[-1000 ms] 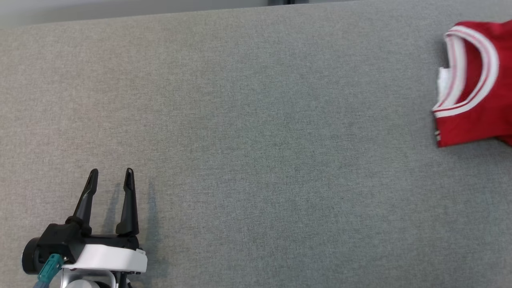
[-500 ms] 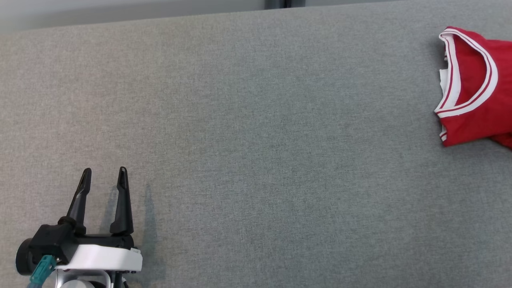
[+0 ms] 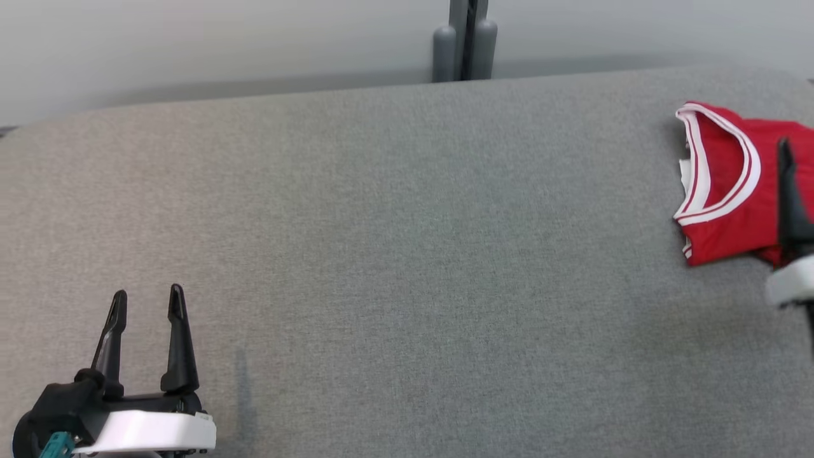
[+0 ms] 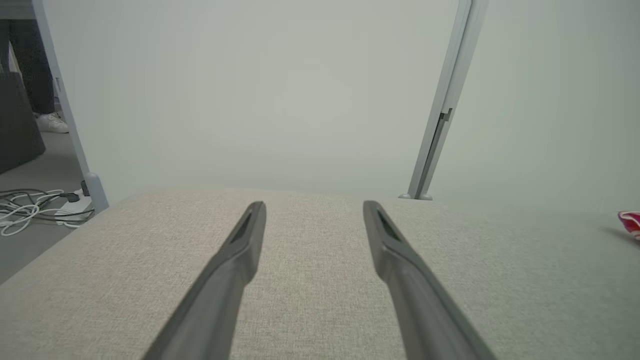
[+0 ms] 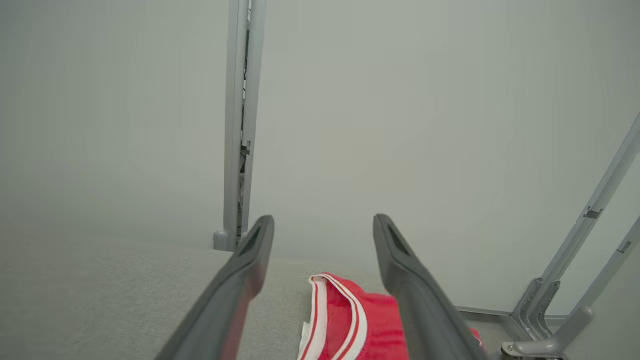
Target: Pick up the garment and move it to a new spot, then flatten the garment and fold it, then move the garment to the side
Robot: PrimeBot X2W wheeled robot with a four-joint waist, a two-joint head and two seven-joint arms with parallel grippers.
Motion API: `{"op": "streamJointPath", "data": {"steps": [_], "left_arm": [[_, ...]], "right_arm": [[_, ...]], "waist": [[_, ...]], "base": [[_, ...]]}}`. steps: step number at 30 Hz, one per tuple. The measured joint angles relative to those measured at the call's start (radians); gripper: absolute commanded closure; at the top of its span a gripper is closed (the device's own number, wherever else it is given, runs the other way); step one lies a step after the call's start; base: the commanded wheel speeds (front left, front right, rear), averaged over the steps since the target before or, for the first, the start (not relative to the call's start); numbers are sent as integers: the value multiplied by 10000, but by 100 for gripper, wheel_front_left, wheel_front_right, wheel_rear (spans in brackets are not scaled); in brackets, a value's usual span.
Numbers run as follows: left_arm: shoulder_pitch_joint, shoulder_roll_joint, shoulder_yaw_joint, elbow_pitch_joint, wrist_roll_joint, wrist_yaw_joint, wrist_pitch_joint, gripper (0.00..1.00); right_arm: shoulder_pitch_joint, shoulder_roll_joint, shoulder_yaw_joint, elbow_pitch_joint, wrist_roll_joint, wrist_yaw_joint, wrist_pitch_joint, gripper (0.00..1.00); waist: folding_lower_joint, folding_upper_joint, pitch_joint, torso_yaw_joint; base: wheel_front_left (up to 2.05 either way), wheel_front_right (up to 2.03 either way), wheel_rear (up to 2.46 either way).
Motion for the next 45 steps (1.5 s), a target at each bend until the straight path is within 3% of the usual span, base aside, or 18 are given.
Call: {"op": "streamJointPath", "data": {"steps": [6, 18, 22, 26, 38, 45], "left_arm": [[352, -2, 65, 255, 84, 339, 0, 0], [207, -2, -56, 848, 286, 779, 0, 0], [323, 4, -213, 901, 176, 640, -2, 0], [447, -13, -470, 1001, 90, 236, 0, 0], [835, -4, -224, 1135, -109, 336, -2, 0], [883, -4, -247, 1250, -228, 176, -2, 0]], "right_arm": [[2145, 1313, -77, -1252, -272, 0, -196, 0], [4097, 2552, -207, -2815, -1956, 0, -221, 0], [4473, 2836, -337, -3106, -2401, 0, -221, 0], [4677, 2951, -642, -3218, -2541, 0, -221, 0], [4864, 2993, -493, -3127, -2151, 0, -221, 0], [4864, 2993, -562, -3135, -2150, 0, -221, 0]], "waist": [[0, 0, -672, 254], [0, 0, -1144, 511], [0, 0, -1328, 536], [0, 0, -1476, 493], [0, 0, -1860, 41], [0, 0, -1901, -24]], "base": [[0, 0, 0], [0, 0, 0], [0, 0, 0], [0, 0, 0], [0, 0, 0], [0, 0, 0]]}}
